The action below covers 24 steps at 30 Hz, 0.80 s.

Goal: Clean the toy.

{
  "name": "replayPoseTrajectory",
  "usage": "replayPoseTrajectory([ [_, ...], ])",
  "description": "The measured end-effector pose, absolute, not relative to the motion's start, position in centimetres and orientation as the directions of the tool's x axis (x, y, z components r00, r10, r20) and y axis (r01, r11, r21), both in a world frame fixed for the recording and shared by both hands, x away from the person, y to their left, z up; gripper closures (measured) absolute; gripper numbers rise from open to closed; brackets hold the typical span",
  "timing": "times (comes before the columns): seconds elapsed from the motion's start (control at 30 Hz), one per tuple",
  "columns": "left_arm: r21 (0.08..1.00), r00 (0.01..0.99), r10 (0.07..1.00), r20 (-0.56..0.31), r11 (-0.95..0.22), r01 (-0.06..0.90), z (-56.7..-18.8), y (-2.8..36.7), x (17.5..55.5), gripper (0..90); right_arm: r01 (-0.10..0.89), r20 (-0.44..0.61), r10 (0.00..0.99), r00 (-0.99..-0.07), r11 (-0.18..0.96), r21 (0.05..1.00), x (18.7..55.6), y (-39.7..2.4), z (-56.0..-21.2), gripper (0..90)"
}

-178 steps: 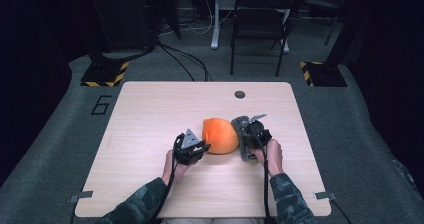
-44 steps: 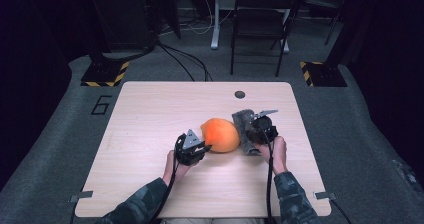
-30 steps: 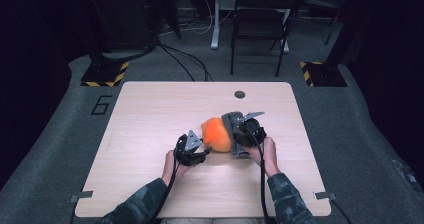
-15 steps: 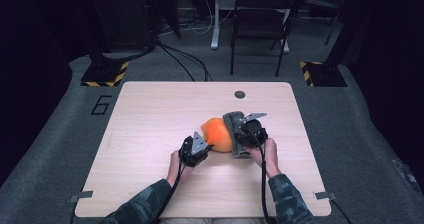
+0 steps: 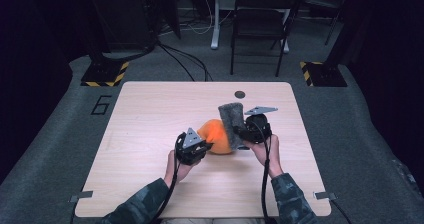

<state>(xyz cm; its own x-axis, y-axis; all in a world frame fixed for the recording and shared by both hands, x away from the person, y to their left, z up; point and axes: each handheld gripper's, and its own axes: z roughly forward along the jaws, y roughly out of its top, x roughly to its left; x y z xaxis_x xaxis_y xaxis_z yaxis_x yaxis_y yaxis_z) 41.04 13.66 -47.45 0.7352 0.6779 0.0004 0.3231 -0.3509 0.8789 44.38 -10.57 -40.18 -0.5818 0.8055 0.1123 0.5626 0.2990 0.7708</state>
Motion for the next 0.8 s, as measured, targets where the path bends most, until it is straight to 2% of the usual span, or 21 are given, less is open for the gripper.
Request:
replayPoseTrajectory([
  [0.1, 0.881, 0.735, 0.678, 0.0, -0.347, 0.32, -47.5, 13.6, 41.0, 77.8, 0.54, 0.104, 0.774, -0.624, 0.332, 0.773, 43.7, -8.9, -40.0, 70.9],
  [0.13, 0.883, 0.734, 0.679, 0.001, -0.345, 0.318, -47.5, 13.5, 40.9, 77.6, 0.531, 0.069, 0.767, -0.638, 0.374, 0.761, 43.4, -7.7, -40.5, 70.6],
  [0.17, 0.881, 0.733, 0.68, 0.006, -0.35, 0.317, -47.6, 13.5, 40.9, 77.6, 0.531, 0.069, 0.767, -0.638, 0.374, 0.761, 43.4, -7.7, -40.5, 70.6],
  [0.2, 0.883, 0.731, 0.682, 0.007, -0.348, 0.316, -47.7, 13.4, 40.9, 77.4, 0.507, -0.008, 0.771, -0.636, 0.426, 0.749, 43.4, -7.1, -41.1, 70.5],
  [0.37, 0.876, 0.734, 0.68, 0.012, -0.36, 0.32, -48.0, 13.7, 41.2, 77.3, 0.524, -0.045, 0.79, -0.611, 0.447, 0.725, 44.0, -7.4, -41.8, 70.3],
  [0.8, 0.879, 0.734, 0.679, 0.014, -0.359, 0.315, -48.3, 13.9, 41.3, 76.9, 0.724, 0.007, 0.868, -0.497, 0.411, 0.555, 47.4, -11.3, -47.6, 70.3],
])
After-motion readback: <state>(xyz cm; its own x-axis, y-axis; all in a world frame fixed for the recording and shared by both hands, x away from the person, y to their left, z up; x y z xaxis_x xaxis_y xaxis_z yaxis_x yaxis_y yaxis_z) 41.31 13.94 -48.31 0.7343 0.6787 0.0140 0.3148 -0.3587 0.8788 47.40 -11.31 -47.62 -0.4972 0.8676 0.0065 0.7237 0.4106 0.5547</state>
